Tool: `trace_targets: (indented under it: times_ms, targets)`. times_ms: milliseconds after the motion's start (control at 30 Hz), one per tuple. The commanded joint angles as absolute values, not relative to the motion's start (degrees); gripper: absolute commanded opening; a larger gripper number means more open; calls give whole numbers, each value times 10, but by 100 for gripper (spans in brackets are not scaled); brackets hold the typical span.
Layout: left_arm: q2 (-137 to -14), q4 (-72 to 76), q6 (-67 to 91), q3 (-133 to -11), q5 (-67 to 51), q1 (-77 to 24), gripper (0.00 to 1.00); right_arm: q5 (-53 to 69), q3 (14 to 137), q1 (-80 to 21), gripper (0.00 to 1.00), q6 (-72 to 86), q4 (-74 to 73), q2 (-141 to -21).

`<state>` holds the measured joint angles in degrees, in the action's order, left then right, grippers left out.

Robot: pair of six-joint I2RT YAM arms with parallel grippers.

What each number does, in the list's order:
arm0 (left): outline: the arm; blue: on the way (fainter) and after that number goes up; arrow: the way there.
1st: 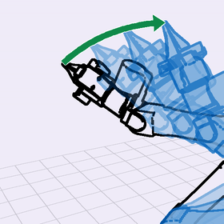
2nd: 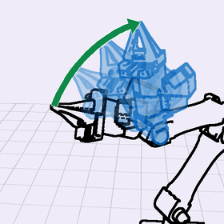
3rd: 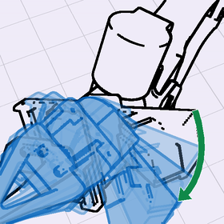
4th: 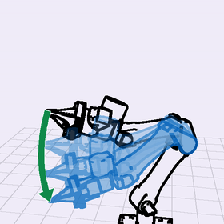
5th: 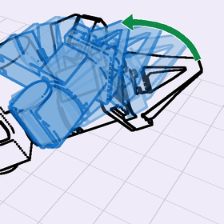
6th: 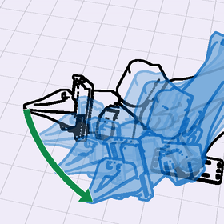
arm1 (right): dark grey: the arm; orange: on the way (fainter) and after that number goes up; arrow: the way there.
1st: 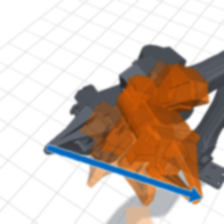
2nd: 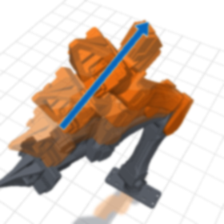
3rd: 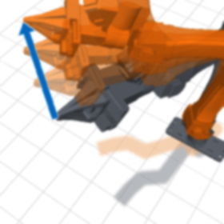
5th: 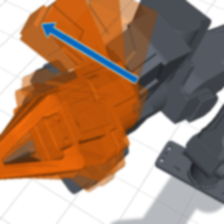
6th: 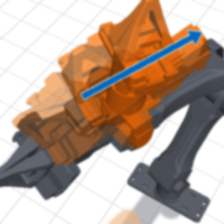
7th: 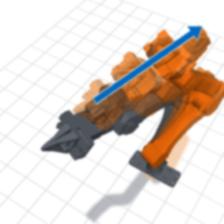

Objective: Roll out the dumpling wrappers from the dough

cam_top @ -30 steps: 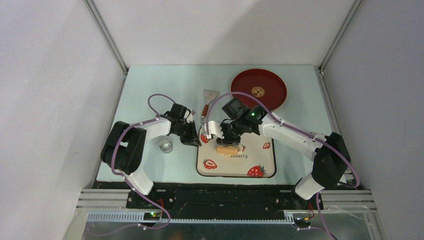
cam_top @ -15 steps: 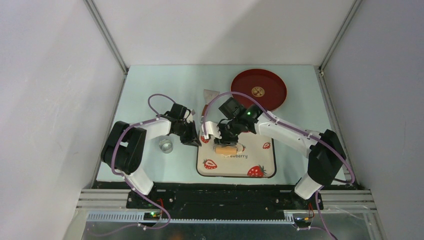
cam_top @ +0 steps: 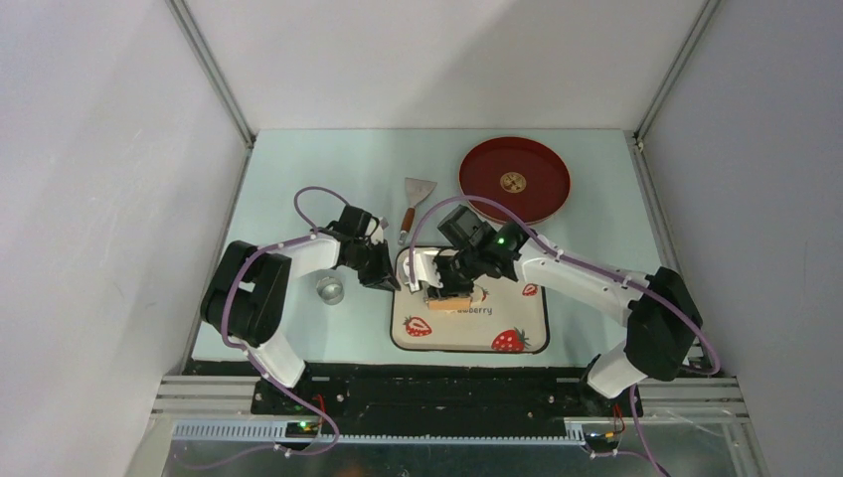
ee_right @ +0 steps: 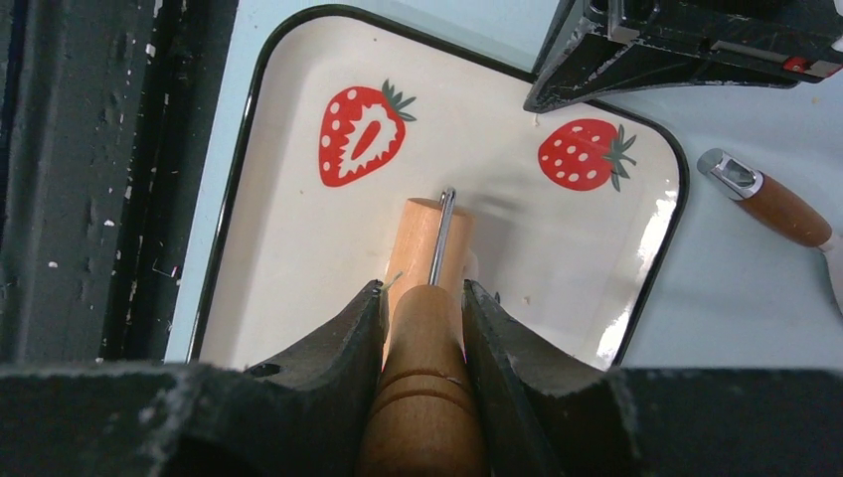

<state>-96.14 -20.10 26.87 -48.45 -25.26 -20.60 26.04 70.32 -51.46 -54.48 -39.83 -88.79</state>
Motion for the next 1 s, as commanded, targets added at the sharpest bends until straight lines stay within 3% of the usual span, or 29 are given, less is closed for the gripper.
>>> trace_targets:
  times_ms: [0,300,467,700,967]
  targets:
    - [-985,-239,228,-468,-167,-207,0,293,660,-530,0,-503,-467,-893]
    - [-985,-239,227,-469,-166,-207,0,269,669,-526,0,-494,-443,-854]
    - [-986,-238,227,-469,-167,-208,0,254,746,-508,0,-511,-448,-848]
    - [-988,-239,227,-469,-166,-208,0,260,871,-464,0,-561,-509,-908]
    - [-990,-239,226,-471,-166,-208,0,278,864,-456,0,-585,-517,-947]
